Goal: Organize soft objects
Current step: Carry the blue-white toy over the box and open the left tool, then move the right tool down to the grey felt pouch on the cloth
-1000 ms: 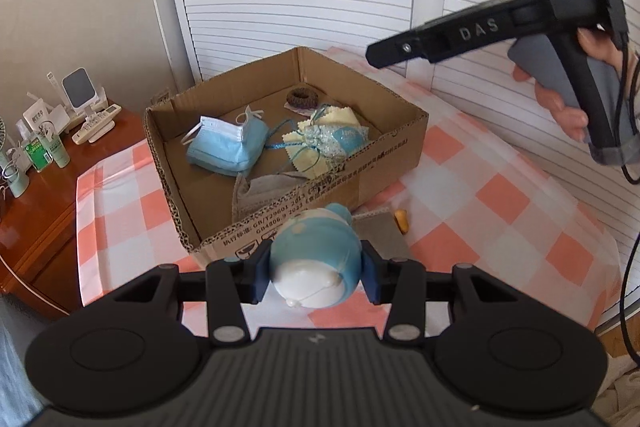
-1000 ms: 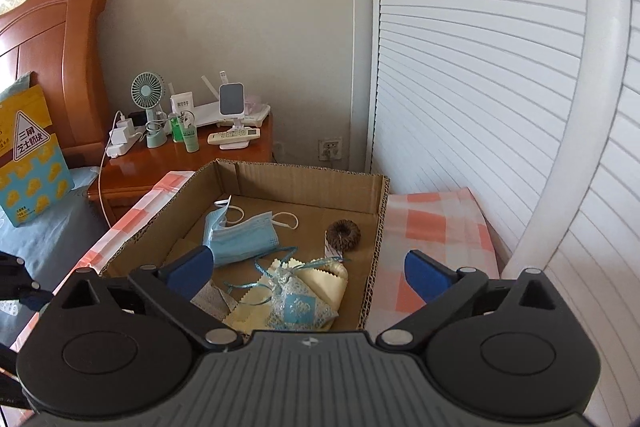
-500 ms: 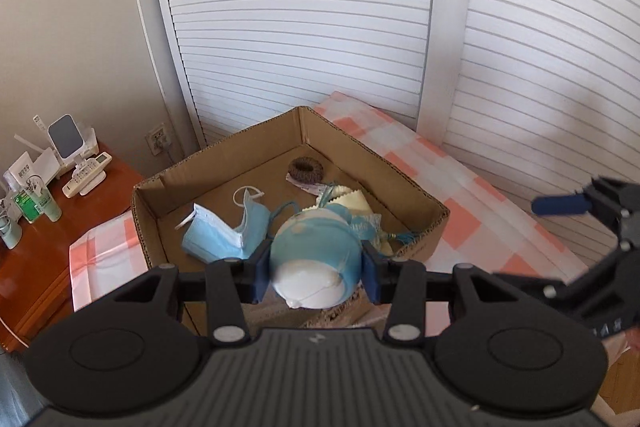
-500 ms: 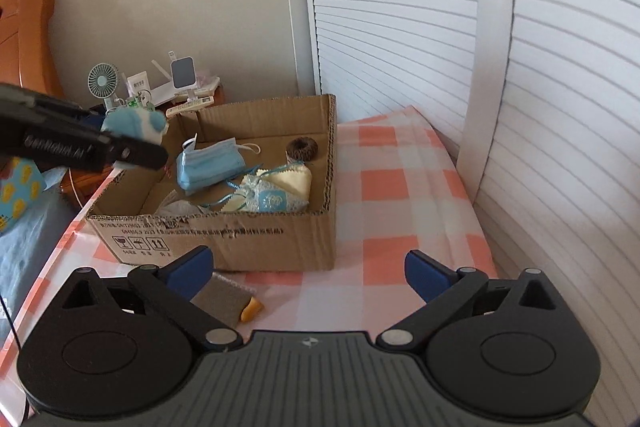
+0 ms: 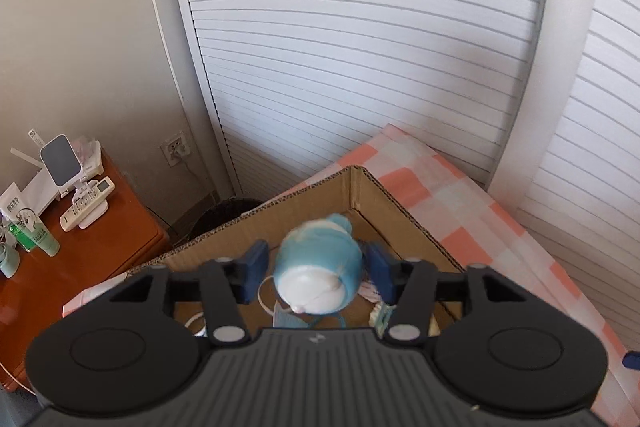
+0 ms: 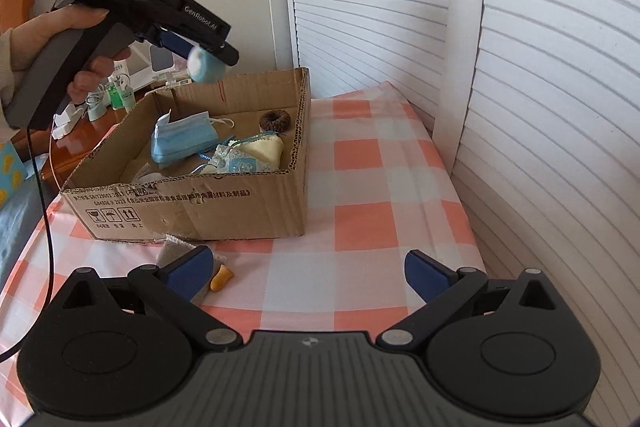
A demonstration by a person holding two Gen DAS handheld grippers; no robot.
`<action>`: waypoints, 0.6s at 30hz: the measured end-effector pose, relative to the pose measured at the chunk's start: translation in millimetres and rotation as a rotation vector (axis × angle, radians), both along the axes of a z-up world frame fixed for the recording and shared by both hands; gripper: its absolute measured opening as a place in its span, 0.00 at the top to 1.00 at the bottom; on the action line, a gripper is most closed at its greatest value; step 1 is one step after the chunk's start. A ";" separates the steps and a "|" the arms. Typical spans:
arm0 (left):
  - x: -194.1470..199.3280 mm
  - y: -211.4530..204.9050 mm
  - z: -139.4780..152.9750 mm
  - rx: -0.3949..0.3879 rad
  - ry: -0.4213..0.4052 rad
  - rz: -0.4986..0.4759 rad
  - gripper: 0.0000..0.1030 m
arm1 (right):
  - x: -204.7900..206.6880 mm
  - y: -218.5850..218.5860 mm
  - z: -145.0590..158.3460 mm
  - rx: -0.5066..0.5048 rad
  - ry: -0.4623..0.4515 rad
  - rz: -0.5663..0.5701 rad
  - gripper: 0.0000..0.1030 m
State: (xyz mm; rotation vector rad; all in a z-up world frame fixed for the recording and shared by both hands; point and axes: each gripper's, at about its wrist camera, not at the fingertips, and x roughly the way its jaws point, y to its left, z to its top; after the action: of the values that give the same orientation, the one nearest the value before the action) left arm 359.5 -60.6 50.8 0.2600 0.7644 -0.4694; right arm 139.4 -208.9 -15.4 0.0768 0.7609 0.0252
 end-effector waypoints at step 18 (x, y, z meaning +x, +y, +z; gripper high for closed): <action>-70.3 17.1 8.8 0.045 -0.082 0.016 0.05 | -20.4 11.2 13.2 0.021 -0.030 0.026 0.00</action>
State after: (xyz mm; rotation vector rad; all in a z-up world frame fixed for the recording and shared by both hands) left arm 289.2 -43.4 59.6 0.3131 0.6976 -0.4238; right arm 118.9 -197.7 -2.2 0.0858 0.7312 0.0591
